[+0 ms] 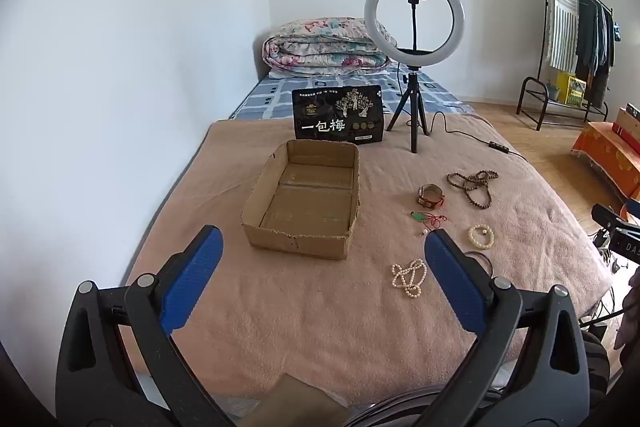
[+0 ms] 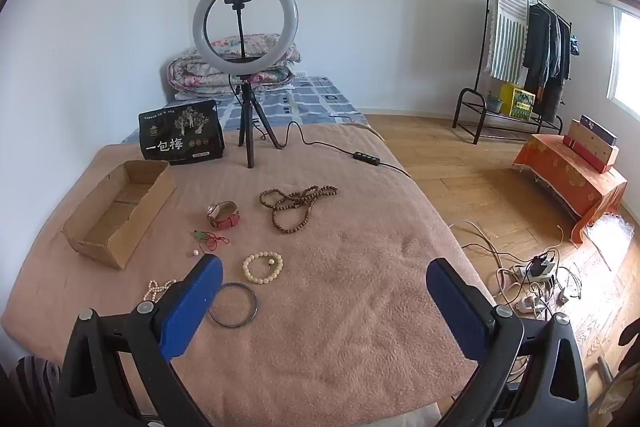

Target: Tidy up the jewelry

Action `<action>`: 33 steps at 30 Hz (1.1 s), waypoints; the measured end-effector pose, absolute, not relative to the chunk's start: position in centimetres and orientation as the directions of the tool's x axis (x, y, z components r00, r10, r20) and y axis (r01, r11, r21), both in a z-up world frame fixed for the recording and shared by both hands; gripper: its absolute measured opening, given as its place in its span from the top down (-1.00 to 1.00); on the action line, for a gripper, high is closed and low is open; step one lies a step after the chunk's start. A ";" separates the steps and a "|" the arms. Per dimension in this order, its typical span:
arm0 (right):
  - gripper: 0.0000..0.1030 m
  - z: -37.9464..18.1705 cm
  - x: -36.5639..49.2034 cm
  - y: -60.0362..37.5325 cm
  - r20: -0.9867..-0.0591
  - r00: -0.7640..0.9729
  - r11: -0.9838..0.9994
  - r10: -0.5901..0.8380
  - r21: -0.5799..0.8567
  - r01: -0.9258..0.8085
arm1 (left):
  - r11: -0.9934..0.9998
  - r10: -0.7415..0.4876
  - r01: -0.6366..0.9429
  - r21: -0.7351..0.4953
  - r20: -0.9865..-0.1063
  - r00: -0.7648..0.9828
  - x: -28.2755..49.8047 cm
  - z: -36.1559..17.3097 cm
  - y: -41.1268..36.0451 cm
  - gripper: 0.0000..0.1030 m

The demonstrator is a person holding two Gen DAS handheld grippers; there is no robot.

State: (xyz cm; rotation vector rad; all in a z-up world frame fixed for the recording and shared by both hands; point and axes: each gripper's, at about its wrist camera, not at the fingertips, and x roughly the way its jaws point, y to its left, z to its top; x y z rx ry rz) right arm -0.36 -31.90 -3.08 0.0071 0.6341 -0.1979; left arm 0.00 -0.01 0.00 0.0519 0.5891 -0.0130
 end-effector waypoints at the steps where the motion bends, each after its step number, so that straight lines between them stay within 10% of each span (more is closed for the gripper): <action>1: -0.99 -3.1 -0.4 -31.9 -0.589 0.788 0.981 -0.180 -0.051 0.185 | 0.999 0.003 0.027 0.046 -0.554 0.832 0.0 0.0 0.0 -0.99; 33: -0.99 -2.9 -0.3 -31.3 -0.580 0.800 0.986 -0.154 -0.043 0.159 | 0.999 -0.008 0.024 0.025 -0.523 0.852 -0.9 1.7 0.0 -0.99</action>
